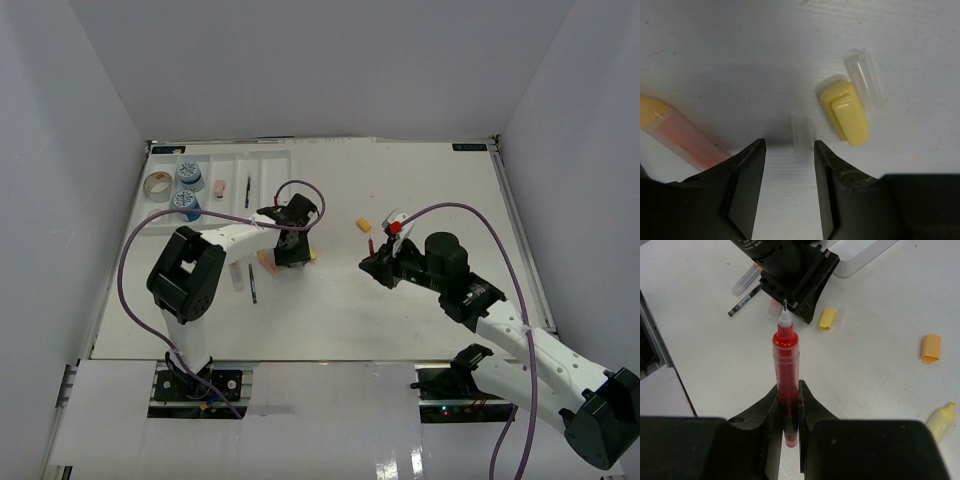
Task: Sort the stationery into containers
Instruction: Move the pen cap to the center of the board.
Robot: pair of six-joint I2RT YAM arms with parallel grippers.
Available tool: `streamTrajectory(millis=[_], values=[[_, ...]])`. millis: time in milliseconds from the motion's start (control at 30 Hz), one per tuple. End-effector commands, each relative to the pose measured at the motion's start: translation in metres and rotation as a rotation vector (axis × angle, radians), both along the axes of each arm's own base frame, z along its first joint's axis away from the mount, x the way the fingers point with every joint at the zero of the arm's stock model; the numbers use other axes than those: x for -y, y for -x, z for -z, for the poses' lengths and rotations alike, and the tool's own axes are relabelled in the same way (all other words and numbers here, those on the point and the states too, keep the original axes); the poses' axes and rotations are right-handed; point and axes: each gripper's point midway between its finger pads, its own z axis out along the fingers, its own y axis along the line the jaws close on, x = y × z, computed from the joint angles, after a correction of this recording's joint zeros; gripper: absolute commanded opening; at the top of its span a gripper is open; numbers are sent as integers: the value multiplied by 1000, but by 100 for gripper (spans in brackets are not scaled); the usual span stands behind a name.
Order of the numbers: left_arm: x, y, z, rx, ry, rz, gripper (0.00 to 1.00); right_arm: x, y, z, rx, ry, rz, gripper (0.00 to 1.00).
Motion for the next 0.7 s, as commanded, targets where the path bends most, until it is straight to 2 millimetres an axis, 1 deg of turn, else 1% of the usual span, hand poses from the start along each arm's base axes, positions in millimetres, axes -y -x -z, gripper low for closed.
streamTrajectory(millis=[0,67,200,333,400,533,633,667], values=[[3,-8,-9,23,-25,-11,52,3,-4,-7,47,-9,13,8],[4,-7,-1,5,-37,-4,51,3,-4,-7,48,-9,10,8],[6,-5,7,-14,-52,17,45,3,-4,-5,41,-7,12,8],[10,3,9,-27,-63,76,36,3,-4,-4,40,-4,12,8],[13,8,9,-34,-57,114,34,3,-4,-3,36,-2,9,8],[17,21,5,-16,-92,255,32,2,-4,-2,31,0,8,8],[18,28,0,0,-102,317,29,1,-3,-1,25,-1,1,8],[17,32,2,-7,-105,329,26,1,-3,0,23,-1,1,8]])
